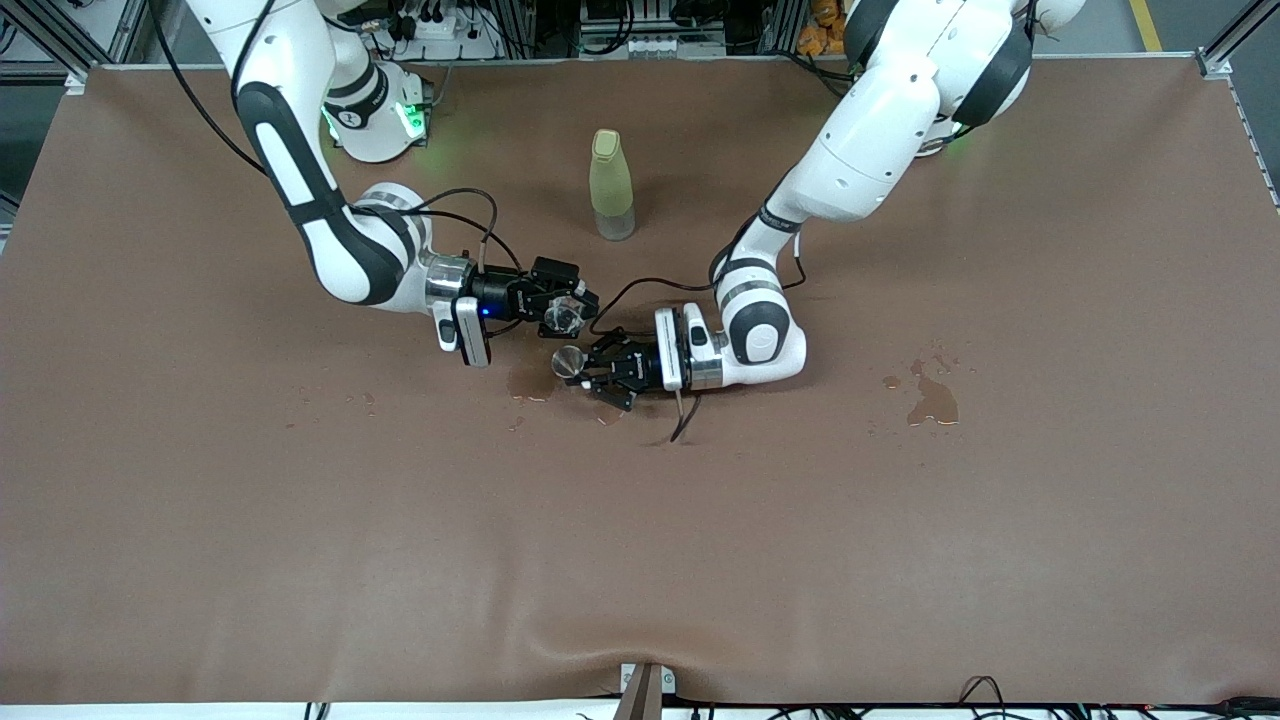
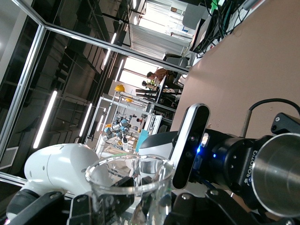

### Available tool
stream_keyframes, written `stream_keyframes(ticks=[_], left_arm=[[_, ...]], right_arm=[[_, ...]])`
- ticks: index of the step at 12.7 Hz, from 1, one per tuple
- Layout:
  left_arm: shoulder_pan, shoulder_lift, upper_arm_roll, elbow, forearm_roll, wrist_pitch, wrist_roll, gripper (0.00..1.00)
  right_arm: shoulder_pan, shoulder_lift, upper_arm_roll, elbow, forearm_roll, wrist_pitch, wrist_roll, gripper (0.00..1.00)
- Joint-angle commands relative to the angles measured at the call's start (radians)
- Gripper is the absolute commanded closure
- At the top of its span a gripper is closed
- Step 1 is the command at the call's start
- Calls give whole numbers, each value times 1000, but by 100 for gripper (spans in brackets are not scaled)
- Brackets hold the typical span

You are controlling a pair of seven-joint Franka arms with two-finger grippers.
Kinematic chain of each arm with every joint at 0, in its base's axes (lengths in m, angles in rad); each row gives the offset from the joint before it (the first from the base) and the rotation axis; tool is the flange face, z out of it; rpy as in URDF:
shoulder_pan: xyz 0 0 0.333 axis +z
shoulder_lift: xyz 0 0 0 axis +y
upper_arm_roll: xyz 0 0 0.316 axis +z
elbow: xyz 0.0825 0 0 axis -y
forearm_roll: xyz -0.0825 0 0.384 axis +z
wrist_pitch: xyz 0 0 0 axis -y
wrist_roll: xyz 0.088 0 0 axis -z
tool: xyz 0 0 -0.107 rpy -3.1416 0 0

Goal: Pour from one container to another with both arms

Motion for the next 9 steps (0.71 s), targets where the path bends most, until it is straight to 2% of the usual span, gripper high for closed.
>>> stream_keyframes(ticks=[1, 9], left_arm=[[7, -16, -4, -30, -23, -27, 34, 100], [7, -18, -6, -28, -25, -25, 33, 100]], right_arm=[[13, -45, -2, -27, 30, 8, 87, 100], [13, -59, -2, -28, 30, 8, 225, 100]])
